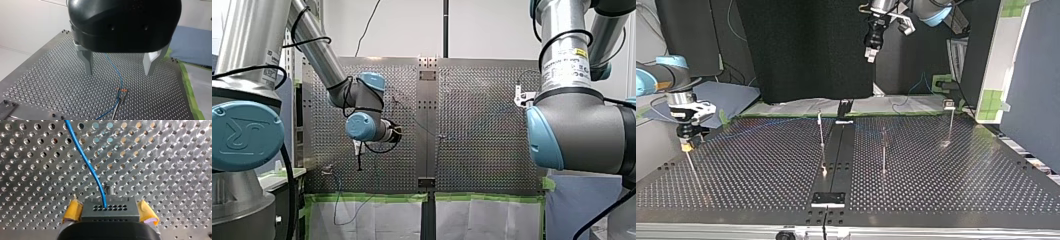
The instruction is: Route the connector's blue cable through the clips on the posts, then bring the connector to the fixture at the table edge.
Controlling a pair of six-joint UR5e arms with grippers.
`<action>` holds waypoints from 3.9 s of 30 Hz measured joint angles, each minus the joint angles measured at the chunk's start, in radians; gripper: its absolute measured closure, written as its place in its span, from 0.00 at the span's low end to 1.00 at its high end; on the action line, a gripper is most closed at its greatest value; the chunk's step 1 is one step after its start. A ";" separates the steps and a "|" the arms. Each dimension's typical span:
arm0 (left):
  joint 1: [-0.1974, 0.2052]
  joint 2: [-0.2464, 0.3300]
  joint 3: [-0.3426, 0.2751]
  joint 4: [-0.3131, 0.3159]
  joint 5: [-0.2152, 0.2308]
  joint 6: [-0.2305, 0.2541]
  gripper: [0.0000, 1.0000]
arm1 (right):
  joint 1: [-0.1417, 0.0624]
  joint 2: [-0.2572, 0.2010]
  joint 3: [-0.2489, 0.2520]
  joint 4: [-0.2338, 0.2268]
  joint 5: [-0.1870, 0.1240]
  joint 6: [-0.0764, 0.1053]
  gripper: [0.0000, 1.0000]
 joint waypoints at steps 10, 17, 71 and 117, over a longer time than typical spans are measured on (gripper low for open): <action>0.000 0.000 0.000 0.000 0.000 0.000 0.02 | -0.002 0.000 0.000 -0.002 0.006 0.002 0.02; 0.000 0.000 0.000 0.000 -0.001 0.000 0.02 | -0.002 -0.001 0.000 -0.002 0.010 0.003 0.02; 0.000 0.000 0.000 0.000 -0.002 0.000 0.02 | -0.003 -0.005 0.000 0.018 0.208 0.002 0.02; -0.002 0.000 0.000 -0.007 0.001 -0.006 0.02 | 0.084 -0.202 0.202 -0.040 0.348 -0.006 0.02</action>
